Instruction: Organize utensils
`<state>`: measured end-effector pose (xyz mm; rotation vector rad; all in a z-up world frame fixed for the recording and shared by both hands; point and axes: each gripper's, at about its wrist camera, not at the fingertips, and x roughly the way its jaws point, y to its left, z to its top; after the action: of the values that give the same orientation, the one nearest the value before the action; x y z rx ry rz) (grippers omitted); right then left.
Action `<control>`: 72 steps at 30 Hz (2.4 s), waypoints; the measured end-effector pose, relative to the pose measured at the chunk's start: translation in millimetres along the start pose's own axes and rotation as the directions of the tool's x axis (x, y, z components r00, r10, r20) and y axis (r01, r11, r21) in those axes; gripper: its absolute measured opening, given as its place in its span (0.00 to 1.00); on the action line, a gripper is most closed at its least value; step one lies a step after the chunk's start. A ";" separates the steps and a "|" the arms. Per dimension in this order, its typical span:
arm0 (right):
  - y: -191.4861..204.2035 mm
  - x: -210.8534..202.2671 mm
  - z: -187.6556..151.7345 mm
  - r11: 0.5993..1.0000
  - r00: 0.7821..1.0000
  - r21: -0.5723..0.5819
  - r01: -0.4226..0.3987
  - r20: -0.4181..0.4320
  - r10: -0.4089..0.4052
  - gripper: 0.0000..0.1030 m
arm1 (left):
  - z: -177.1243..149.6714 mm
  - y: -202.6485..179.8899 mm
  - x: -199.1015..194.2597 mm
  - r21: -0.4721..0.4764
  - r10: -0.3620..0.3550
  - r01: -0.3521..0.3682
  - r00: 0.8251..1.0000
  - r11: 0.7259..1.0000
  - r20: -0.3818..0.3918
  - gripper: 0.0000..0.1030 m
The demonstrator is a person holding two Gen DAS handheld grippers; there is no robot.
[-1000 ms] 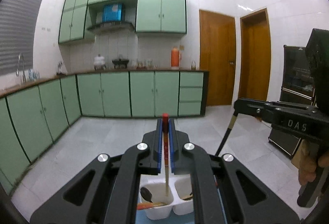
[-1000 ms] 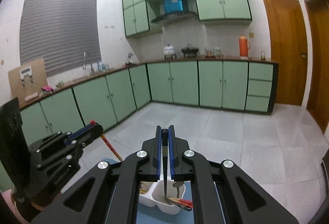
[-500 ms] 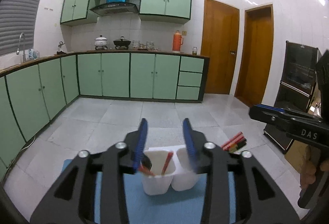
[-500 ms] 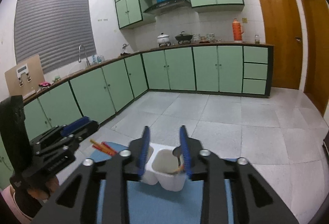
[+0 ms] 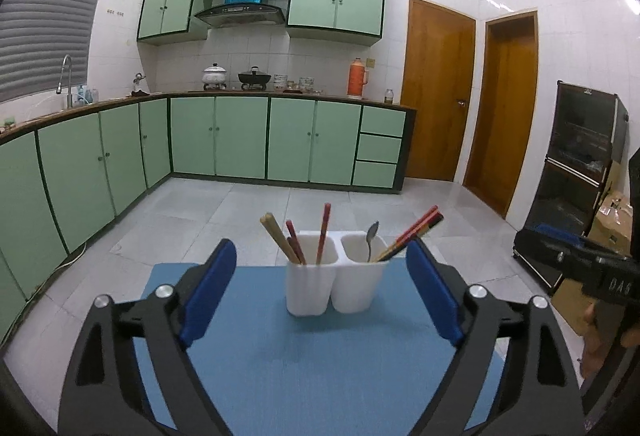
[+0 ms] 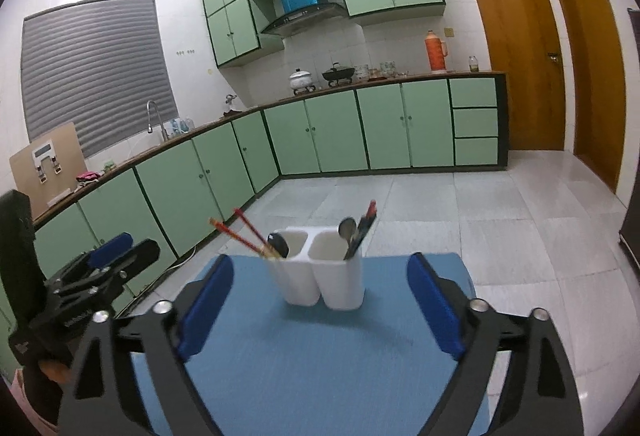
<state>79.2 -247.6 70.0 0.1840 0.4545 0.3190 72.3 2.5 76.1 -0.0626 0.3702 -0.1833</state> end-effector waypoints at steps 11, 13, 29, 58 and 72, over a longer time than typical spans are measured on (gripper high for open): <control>12.1 -29.9 -2.7 1.000 1.000 -0.031 -0.003 0.019 0.004 0.94 | 4.0 -14.5 -35.9 0.030 0.012 -0.012 1.000 0.999 0.002 0.87; 15.7 -34.8 -0.9 0.999 1.000 -0.045 0.000 0.029 0.001 0.94 | 4.7 -17.2 -40.5 0.035 0.011 -0.011 1.000 0.999 0.006 0.87; 43.4 -60.0 2.0 0.990 0.997 -0.141 0.032 0.073 -0.021 0.94 | 9.2 -29.8 -73.3 0.045 0.010 -0.012 0.998 0.999 0.058 0.94; 46.4 -62.6 1.3 0.989 0.997 -0.151 0.009 0.073 0.002 0.94 | 5.7 -26.3 -77.4 0.055 0.027 -0.029 0.999 0.998 0.045 0.94; 44.2 -62.7 -2.9 0.989 0.997 -0.147 0.011 0.072 -0.001 0.94 | 5.3 -25.8 -77.1 0.056 0.024 -0.026 0.999 0.998 0.043 0.94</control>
<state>13.1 -227.5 103.3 0.0504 0.3586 0.3376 -0.6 -8.1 110.7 -0.0064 0.3237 -0.1675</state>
